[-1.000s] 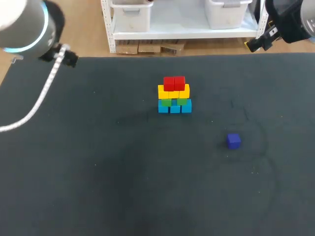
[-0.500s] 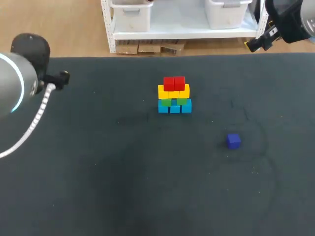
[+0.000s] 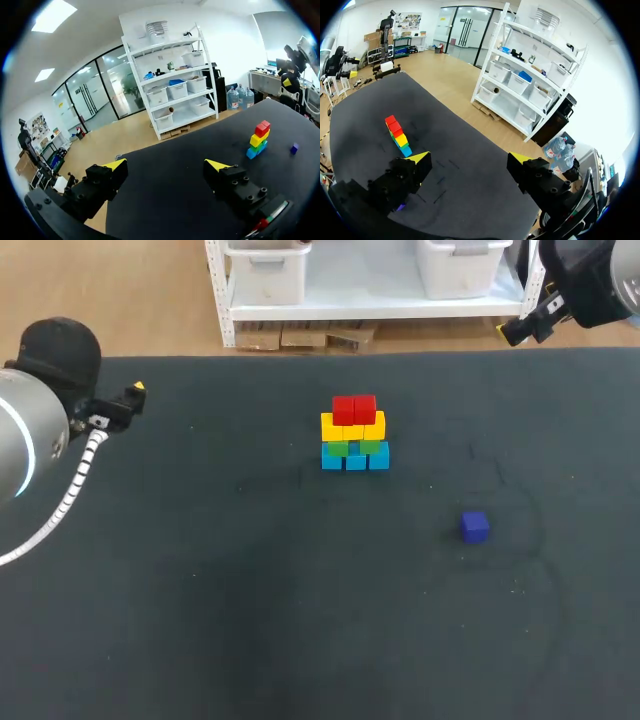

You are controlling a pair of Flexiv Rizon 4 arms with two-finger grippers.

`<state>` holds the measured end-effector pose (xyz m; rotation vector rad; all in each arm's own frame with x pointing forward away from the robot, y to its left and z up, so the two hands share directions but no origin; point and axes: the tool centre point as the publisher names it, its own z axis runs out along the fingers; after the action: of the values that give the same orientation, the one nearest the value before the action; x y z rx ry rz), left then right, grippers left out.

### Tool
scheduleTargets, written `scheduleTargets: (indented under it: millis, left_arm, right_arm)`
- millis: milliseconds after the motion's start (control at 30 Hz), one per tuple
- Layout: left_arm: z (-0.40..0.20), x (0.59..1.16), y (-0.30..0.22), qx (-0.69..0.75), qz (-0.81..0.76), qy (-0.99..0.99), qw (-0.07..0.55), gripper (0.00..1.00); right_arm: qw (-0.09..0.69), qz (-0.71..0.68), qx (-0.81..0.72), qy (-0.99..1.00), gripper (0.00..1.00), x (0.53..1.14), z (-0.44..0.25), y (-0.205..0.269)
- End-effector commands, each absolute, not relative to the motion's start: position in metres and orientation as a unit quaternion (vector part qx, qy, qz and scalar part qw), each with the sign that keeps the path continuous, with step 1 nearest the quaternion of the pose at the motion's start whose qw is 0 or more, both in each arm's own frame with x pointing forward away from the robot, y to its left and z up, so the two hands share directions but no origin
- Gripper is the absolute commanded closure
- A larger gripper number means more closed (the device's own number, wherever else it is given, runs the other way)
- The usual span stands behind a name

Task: Place the blue cubes, place green cubes on the blue cubes, place the yellow cubes on the green cubes, then place the red cubes on the yellow cubes, and place purple cube on the red cubes.

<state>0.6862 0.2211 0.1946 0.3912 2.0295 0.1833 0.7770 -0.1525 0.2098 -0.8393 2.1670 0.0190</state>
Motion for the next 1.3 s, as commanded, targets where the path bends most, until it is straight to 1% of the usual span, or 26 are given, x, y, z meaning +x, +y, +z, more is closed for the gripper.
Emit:
scheduleTargets:
  millis: [33, 733, 933, 1300]
  left_arm:
    - [0.196, 0.684, 0.225, 0.176, 0.061, 0.848, 0.497, 0.0]
    - [0.196, 0.684, 0.225, 0.176, 0.061, 0.848, 0.497, 0.0]
    - [0.196, 0.684, 0.225, 0.176, 0.061, 0.848, 0.497, 0.0]
    - [0.196, 0.684, 0.225, 0.176, 0.061, 0.848, 0.497, 0.0]
  right_arm:
    - [0.401, 0.005, -0.329, 0.855, 0.0, 0.776, 0.208, -0.152]
    - [0.401, 0.005, -0.329, 0.855, 0.0, 0.776, 0.208, -0.152]
    - [0.37, -0.012, -0.368, 0.853, 0.0, 0.766, 0.192, -0.135]
    - [0.326, -0.004, -0.412, 0.851, 0.0, 0.725, 0.169, -0.132]
